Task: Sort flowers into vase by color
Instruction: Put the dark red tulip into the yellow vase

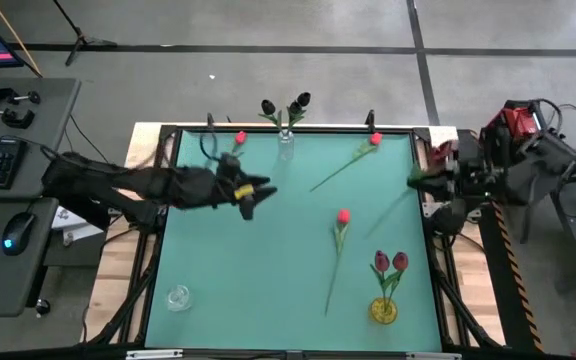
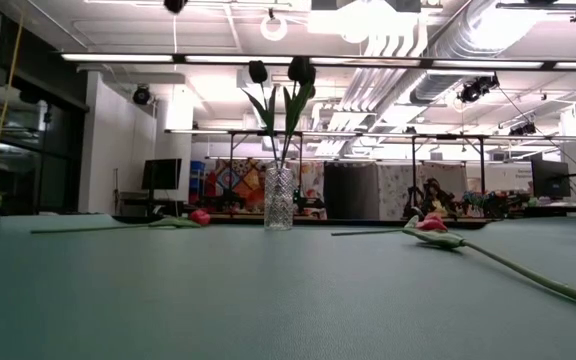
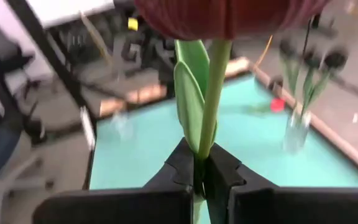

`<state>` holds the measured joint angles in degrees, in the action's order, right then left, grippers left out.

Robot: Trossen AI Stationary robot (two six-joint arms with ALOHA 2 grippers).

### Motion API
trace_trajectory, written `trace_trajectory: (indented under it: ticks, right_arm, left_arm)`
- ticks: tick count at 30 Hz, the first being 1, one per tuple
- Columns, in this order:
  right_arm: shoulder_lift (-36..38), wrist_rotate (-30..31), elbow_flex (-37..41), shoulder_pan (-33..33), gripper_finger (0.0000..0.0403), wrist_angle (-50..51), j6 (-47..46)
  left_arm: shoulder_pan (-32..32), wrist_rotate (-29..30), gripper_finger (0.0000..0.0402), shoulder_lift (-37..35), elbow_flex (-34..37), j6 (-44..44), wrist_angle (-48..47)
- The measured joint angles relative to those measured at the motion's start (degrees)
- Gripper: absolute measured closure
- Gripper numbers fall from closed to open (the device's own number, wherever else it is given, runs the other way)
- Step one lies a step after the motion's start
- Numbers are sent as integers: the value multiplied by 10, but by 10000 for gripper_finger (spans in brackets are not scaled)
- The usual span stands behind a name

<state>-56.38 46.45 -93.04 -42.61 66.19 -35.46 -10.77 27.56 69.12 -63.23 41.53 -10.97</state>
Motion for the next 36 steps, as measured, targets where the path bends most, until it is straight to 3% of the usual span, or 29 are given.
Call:
trace_trajectory:
  ticks: [5,8,11,15,24,36]
  right_arm:
    - [-8,-18,1,-62,403,135,-129]
    - [-16,-68,1,-90,403,190,-203]
    - [-29,-127,1,-123,403,199,-250]
    - [-54,-140,1,-174,403,184,-290]
    - [-141,-26,1,-259,403,125,-303]
    - [-234,64,1,-280,403,125,-339]
  left_arm:
    - [-42,16,197,34,61,81,53]
    - [-65,31,197,53,88,121,88]
    - [-87,60,198,65,103,143,124]
    - [-105,97,198,72,107,153,140]
    - [-116,125,198,70,107,154,142]
    - [-118,152,198,70,107,154,141]
